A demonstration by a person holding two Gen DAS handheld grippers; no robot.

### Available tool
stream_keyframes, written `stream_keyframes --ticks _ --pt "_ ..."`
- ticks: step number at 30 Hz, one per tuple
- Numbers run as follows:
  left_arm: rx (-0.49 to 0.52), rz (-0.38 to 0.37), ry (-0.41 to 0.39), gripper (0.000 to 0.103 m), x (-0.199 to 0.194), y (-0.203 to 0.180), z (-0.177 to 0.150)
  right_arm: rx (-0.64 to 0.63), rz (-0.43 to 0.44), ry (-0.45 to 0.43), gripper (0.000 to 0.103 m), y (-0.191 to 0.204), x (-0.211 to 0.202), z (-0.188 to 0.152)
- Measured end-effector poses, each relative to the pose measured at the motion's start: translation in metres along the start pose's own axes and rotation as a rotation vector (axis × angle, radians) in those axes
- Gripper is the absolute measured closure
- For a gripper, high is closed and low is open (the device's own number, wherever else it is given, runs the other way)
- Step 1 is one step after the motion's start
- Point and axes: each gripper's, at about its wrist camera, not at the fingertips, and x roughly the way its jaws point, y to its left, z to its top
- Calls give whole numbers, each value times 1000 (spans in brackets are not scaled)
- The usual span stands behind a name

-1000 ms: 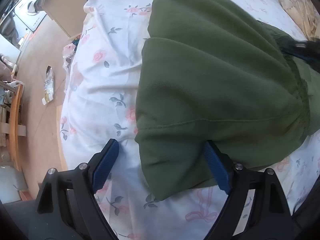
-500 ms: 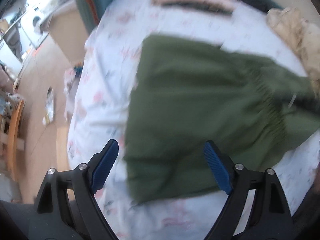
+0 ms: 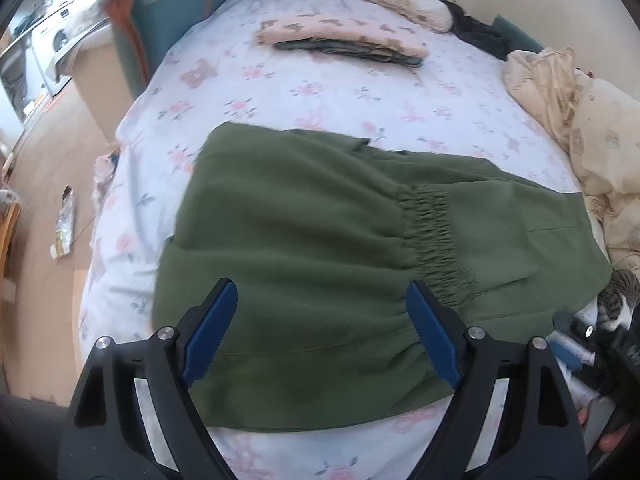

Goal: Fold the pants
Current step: 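Smooth the folded pants with the left gripper while the right gripper grasps a hem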

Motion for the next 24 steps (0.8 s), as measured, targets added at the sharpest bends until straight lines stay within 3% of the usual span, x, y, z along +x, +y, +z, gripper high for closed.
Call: stream_keyframes --ticks 5,11,15,19,21,22,23,24 --pt "-28 -40 38 20 6 -5 4 346 16 -97 12 -97 -1 20" --pt "-31 11 6 20 6 7 6 357 -4 -219 10 -128 -9 104" --pt "-81 46 -12 20 3 31 8 429 -60 -364 15 -148 -40 134" --pt "-95 53 6 20 8 39 7 510 -64 -350 26 -189 -47 159" --pt "-90 60 1 20 8 39 8 443 -111 -377 34 -177 -45 172" --pt "-88 59 -4 20 7 39 9 413 -140 -380 51 -169 -42 175" --pt "-86 60 -10 20 6 39 9 390 -168 -384 76 -168 -43 179" --pt "-84 63 -20 20 4 40 10 368 -197 -405 89 -168 -51 180"
